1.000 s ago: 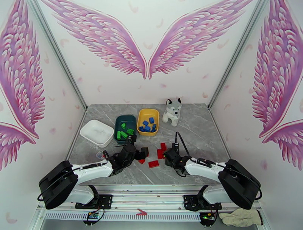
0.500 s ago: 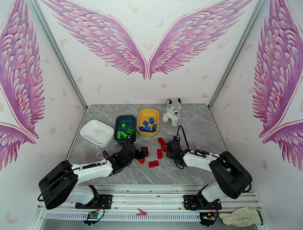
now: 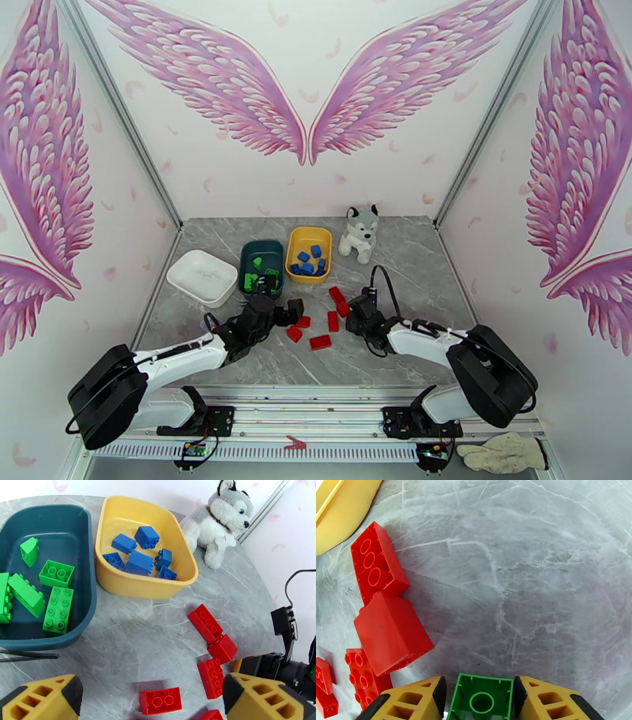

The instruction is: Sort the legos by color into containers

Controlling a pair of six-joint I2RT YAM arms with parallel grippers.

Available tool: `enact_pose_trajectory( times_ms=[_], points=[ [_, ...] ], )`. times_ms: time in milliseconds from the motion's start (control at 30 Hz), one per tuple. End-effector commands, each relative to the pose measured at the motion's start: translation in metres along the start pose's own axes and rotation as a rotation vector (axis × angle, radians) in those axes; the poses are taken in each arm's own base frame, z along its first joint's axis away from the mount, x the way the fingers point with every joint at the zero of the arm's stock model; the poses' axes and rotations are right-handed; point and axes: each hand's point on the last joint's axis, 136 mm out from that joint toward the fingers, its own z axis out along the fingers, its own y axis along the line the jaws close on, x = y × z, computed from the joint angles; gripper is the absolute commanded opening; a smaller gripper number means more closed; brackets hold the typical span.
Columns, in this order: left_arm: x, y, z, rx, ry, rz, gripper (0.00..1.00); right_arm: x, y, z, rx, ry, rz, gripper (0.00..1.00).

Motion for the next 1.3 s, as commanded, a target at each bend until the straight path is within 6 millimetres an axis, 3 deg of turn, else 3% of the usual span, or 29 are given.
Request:
enact_pose_trajectory(
  times_ms=[0,167,333,433,600,767,933,1100,1267],
  points=[
    [-0.001,0.010,-0.006,-0.020,0.004,0.011,0.99,0.019,-0.004,0.002,0.005,0.053,-0.005,0.39],
    [-0.016,0.026,-0.014,-0.039,-0.022,-0.018,0.99,0.013,0.007,-0.010,-0.027,0.022,-0.016,0.23],
    [-0.047,0.051,-0.025,-0.077,-0.078,-0.062,0.99,-0.005,0.045,-0.038,-0.127,-0.032,-0.070,0.20],
    [-0.067,0.070,-0.031,-0.108,-0.122,-0.101,0.99,-0.019,0.084,-0.053,-0.231,-0.056,-0.114,0.19],
    [-0.085,0.108,-0.035,-0.173,-0.160,-0.180,0.99,-0.040,0.167,-0.061,-0.404,-0.052,-0.200,0.17],
    [-0.089,0.146,-0.044,-0.221,-0.177,-0.273,0.99,-0.064,0.237,-0.047,-0.490,-0.036,-0.243,0.17],
    [-0.085,0.174,-0.065,-0.260,-0.212,-0.340,0.99,-0.084,0.302,-0.026,-0.564,-0.013,-0.260,0.17],
    [-0.072,0.180,-0.080,-0.284,-0.213,-0.347,0.99,-0.098,0.342,-0.002,-0.585,-0.007,-0.259,0.28],
    [-0.061,0.178,-0.086,-0.279,-0.196,-0.343,0.99,-0.103,0.360,0.011,-0.585,0.003,-0.267,0.43]
  ],
)
